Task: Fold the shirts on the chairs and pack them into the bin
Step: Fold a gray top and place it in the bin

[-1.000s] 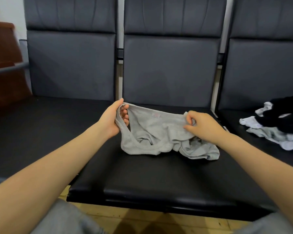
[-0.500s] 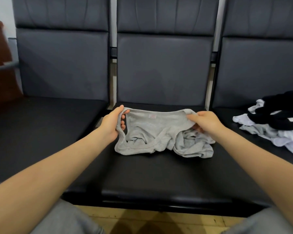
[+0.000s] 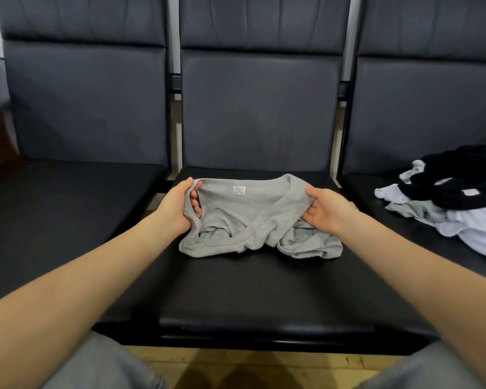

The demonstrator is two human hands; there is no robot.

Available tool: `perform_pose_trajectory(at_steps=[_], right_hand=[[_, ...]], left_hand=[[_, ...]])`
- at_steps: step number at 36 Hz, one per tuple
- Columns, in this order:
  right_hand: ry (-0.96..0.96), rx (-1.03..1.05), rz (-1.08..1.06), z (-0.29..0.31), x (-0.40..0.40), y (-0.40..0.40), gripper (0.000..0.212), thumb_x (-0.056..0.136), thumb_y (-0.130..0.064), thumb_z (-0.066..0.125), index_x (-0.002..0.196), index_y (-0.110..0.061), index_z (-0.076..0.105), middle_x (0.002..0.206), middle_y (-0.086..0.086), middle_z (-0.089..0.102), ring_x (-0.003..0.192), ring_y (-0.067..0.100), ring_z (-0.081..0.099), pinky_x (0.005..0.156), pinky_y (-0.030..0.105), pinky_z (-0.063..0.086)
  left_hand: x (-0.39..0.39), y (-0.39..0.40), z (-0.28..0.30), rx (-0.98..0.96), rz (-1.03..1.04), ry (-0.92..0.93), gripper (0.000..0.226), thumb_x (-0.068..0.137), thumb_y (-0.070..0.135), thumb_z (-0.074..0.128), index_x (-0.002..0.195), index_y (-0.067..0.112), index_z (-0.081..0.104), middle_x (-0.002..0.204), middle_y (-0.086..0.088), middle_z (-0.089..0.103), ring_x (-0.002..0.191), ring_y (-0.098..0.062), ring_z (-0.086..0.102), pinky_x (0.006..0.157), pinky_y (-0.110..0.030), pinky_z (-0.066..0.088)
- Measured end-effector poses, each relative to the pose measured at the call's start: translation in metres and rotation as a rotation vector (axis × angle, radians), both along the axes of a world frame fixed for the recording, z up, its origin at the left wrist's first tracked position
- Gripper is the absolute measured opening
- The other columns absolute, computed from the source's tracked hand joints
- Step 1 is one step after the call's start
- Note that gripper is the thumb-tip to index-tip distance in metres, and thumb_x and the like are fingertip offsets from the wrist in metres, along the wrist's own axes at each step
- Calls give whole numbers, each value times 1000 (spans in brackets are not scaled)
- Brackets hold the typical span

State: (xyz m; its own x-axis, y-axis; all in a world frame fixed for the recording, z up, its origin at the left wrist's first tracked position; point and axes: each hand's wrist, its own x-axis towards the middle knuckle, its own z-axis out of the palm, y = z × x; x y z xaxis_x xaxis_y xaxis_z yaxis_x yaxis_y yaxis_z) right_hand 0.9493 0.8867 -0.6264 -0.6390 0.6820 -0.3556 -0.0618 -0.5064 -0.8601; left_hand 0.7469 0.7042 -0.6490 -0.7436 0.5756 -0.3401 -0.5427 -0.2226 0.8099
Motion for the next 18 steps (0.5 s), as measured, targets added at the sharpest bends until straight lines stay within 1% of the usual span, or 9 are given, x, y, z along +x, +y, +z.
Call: perform_pose_trajectory(at_steps=[3, 6, 8, 9, 10, 12, 15, 17, 18], right_hand=[[20, 4, -23, -1, 0, 2, 34, 99, -7, 50, 132, -2, 49, 121, 13, 63, 95, 22, 64, 67, 32, 53], [100, -50, 27, 3, 0, 4, 17, 95, -5, 49, 108, -6, 61, 106, 8, 67, 92, 20, 65, 78, 32, 55], [76, -74, 96, 7, 0, 3, 12, 96, -13, 53, 101, -11, 64, 94, 5, 68, 85, 19, 66, 82, 31, 55], [23, -71, 127, 8, 0, 0, 11, 96, -19, 56, 100, -13, 65, 88, 4, 69, 77, 17, 67, 76, 30, 57], [-39, -65, 146, 10, 0, -2, 10, 96, -22, 59, 98, -15, 65, 80, 3, 69, 64, 15, 66, 64, 28, 58], [-129, -44, 190, 11, 1, -7, 11, 94, -25, 62, 92, -15, 62, 58, 1, 63, 38, 10, 54, 40, 20, 47], [-71, -65, 158, 14, 3, -13, 17, 96, -26, 60, 87, -12, 61, 45, 1, 58, 30, 11, 50, 34, 17, 41], [25, -74, 110, 18, 2, -10, 20, 98, -26, 57, 87, -11, 63, 50, 3, 63, 36, 12, 58, 37, 19, 45], [63, -63, 94, 21, 2, -8, 18, 98, -25, 57, 93, -10, 65, 58, 4, 67, 44, 12, 64, 43, 21, 50]], left_hand=[[-1, 0, -2, -21, -10, -13, 28, 96, 33, 54, 75, 18, 62, 56, 8, 46, 45, -4, 39, 42, -16, 36], [-3, 1, -4, -62, -14, -13, 35, 94, 32, 58, 64, 16, 52, 51, 7, 46, 45, -5, 41, 42, -17, 38], [-4, 3, -3, -62, -11, -10, 33, 93, 29, 61, 64, 16, 51, 52, 7, 47, 47, -5, 41, 42, -17, 39], [-5, 3, -3, -58, -5, -6, 32, 93, 29, 61, 65, 16, 51, 53, 7, 48, 48, -4, 42, 42, -16, 39], [-6, 4, -2, -50, 5, -1, 31, 93, 28, 61, 67, 17, 52, 55, 7, 48, 49, -4, 42, 43, -16, 39], [-9, 5, -1, -16, 16, 10, 27, 94, 28, 61, 70, 18, 53, 60, 7, 47, 52, -4, 42, 44, -15, 40], [-7, 6, 2, 85, 3, 31, 26, 96, 27, 58, 72, 19, 53, 63, 7, 48, 52, -4, 46, 45, -16, 44], [-4, 6, 8, 193, -29, 37, 19, 99, 21, 52, 81, 16, 58, 62, 7, 57, 51, -2, 55, 49, -15, 48], [-3, 5, 12, 241, -58, 36, 16, 100, 16, 50, 90, 14, 61, 66, 6, 62, 55, -2, 60, 52, -16, 50]])
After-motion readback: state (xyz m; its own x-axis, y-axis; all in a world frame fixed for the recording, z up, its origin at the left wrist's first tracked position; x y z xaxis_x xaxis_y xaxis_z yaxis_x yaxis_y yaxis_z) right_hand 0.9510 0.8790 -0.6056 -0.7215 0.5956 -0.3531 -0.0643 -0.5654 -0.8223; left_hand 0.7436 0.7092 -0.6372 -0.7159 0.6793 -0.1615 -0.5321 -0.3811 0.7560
